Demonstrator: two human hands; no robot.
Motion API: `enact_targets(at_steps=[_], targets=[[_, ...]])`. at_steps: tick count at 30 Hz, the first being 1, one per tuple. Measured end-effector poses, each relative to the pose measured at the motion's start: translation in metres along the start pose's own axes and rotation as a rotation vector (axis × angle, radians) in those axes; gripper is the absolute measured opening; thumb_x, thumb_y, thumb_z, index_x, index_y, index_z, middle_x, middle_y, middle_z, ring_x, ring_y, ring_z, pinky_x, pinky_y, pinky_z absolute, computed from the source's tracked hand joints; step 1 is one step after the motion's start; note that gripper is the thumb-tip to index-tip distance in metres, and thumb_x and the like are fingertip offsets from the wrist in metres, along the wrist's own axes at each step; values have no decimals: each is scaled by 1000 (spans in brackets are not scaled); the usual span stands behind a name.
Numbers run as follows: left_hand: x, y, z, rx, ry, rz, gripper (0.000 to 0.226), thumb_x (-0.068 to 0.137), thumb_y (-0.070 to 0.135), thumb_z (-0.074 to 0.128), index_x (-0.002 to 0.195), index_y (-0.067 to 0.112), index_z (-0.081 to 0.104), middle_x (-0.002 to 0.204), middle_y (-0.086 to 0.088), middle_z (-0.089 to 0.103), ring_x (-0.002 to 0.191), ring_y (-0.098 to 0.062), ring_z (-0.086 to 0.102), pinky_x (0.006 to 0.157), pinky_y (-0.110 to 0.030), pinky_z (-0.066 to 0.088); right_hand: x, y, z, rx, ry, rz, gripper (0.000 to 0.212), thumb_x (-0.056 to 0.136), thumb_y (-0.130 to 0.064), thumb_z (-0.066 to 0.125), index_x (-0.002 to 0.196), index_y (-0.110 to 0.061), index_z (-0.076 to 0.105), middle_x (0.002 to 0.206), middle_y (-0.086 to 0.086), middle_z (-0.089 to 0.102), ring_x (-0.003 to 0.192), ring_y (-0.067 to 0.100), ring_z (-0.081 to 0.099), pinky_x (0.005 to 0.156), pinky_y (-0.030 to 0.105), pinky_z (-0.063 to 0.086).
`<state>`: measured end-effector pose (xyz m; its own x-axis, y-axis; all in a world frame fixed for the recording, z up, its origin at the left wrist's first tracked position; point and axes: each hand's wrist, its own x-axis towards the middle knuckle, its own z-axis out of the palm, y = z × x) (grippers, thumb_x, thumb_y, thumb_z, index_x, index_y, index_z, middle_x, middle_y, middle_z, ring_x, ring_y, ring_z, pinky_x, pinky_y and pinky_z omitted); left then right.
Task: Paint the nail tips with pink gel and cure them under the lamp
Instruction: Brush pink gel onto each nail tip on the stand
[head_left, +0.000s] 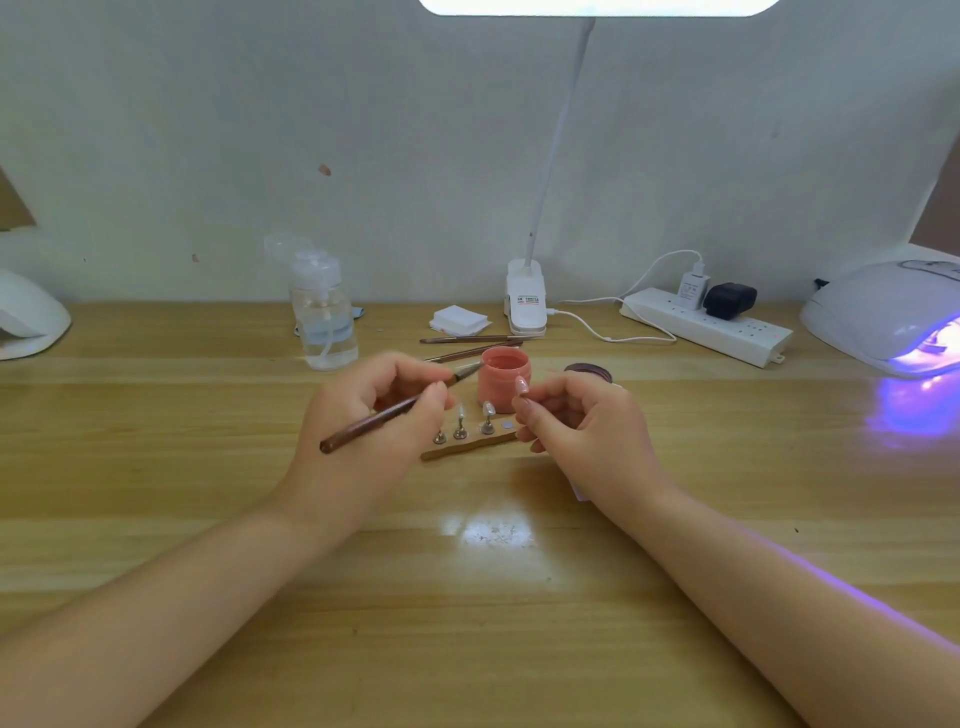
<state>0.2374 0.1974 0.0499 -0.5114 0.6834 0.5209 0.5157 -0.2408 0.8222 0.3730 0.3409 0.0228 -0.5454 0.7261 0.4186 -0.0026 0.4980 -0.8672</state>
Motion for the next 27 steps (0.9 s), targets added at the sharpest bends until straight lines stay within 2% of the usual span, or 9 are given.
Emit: enact_targets(at_steps=[3, 7, 10, 12, 16, 19, 21, 24, 27], targets=[[25, 10, 1, 133, 92, -12, 12, 86, 16, 67, 77, 23, 72, 70, 13, 72, 61, 5, 61, 53, -5, 41, 1, 0, 1, -8, 8, -7, 8, 85, -10, 70, 81, -17, 70, 72, 5, 71, 69, 19, 70, 69, 42, 59], [70, 25, 7, 315, 65, -3, 15, 84, 19, 63, 72, 18, 71, 63, 8, 70, 50, 4, 55, 45, -7, 37, 1, 1, 1, -23, 16, -10, 5, 84, -10, 71, 83, -15, 70, 73, 6, 71, 72, 24, 70, 71, 47, 57], [101, 28, 20, 505, -73, -46, 20, 82, 17, 57, 77, 4, 71, 70, 0, 72, 63, -8, 62, 53, -21, 44, 1, 1, 1, -28, 17, -12, 5, 84, -10, 72, 82, -15, 70, 72, 3, 70, 72, 23, 69, 71, 48, 57], [115, 25, 31, 594, -206, -114, 18, 78, 16, 54, 71, 2, 64, 73, -6, 70, 64, -18, 56, 56, -30, 41, 1, 1, 1, -39, 17, -11, 5, 84, -11, 72, 82, -15, 70, 73, 2, 70, 73, 22, 69, 71, 47, 57], [129, 17, 49, 756, -272, -183, 30, 79, 20, 54, 56, 19, 35, 56, 3, 40, 55, -19, 37, 53, -26, 26, 2, 1, 1, -47, 12, -10, 4, 84, -11, 71, 81, -14, 70, 73, 0, 70, 74, 23, 69, 72, 47, 56], [129, 8, 57, 847, -333, -210, 33, 83, 23, 56, 58, 19, 36, 67, 5, 54, 51, -17, 36, 51, -25, 25, 2, 1, 2, -52, 13, -15, 4, 84, -10, 71, 81, -13, 71, 71, -3, 69, 73, 22, 69, 72, 47, 56], [128, 5, 59, 831, -348, -234, 28, 81, 20, 55, 58, 18, 38, 83, 5, 65, 50, -17, 36, 51, -24, 26, 2, 0, 2, -53, 15, -19, 4, 84, -9, 71, 82, -12, 71, 70, -4, 68, 73, 22, 69, 73, 46, 56], [126, 7, 52, 713, -265, -243, 24, 81, 20, 57, 59, 14, 49, 64, 4, 54, 56, -18, 43, 52, -26, 30, 2, 0, 2, -57, 22, -30, 5, 84, -7, 71, 81, -11, 70, 69, -5, 67, 72, 22, 69, 73, 46, 56], [126, 5, 38, 417, -87, -326, 18, 80, 19, 61, 68, 10, 71, 73, 2, 72, 77, -19, 62, 70, -34, 50, 2, 1, 3, -57, 21, -36, 7, 84, -7, 71, 81, -13, 70, 69, -5, 67, 72, 24, 68, 73, 46, 56]])
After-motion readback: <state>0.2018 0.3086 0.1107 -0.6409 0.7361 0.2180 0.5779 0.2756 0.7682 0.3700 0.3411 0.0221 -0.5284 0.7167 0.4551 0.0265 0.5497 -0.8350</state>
